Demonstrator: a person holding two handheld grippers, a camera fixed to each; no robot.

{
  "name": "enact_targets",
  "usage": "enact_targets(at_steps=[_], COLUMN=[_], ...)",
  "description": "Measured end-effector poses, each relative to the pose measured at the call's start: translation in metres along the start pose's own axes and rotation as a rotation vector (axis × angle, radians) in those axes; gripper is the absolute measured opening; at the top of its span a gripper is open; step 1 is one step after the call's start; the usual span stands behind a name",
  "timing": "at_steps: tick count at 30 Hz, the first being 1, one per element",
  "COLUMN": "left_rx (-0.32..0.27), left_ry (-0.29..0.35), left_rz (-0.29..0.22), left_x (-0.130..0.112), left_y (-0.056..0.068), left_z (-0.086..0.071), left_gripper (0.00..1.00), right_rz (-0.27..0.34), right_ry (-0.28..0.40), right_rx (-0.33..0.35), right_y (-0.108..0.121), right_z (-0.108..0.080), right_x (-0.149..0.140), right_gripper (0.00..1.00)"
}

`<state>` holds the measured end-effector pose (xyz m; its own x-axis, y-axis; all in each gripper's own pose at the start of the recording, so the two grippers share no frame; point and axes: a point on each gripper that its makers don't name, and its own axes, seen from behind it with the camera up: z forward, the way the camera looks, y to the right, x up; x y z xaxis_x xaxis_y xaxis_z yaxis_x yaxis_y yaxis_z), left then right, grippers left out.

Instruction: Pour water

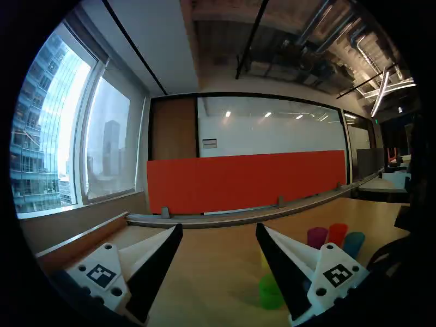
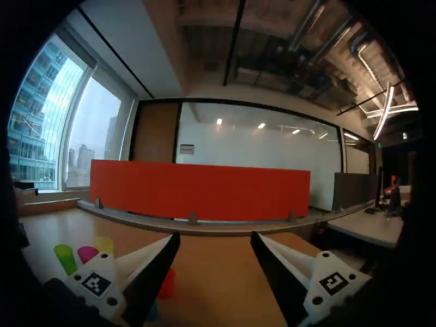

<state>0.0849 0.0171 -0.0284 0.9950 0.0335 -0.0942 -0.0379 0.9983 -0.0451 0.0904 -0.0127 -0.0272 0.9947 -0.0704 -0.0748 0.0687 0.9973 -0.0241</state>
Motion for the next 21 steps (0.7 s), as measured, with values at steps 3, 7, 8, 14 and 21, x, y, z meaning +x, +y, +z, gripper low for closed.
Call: enact_targets(at_steps=[3, 7, 8, 14, 21], left_rx=[0.009, 0.026, 0.030, 0.044, 0.059], left_ry=[-0.002, -0.011, -0.013, -0.003, -0.008], left_rz=[0.000, -0.011, -0.013, -0.019, -0.023], left_x=[-0.008, -0.020, -0.023, -0.034, -0.050], left_y=[-0.001, -0.003, -0.004, -0.005, -0.008], left_z=[0.001, 0.002, 0.002, 0.002, 0.002], left_gripper=[1.00, 1.00, 1.00, 1.00, 1.00], right_rz=[0.011, 0.025, 0.028, 0.043, 0.046], right_ry=[-0.011, -0.018, -0.018, -0.011, -0.028], right_rx=[-0.006, -0.011, -0.013, -0.025, -0.037], right_y=[0.003, 0.006, 0.006, 0.011, 0.015], right_z=[-0.001, -0.002, -0.003, -0.008, -0.011], right_x=[-0.005, -0.008, -0.008, -0.011, -0.019], right_gripper=[1.00, 1.00, 1.00, 1.00, 1.00])
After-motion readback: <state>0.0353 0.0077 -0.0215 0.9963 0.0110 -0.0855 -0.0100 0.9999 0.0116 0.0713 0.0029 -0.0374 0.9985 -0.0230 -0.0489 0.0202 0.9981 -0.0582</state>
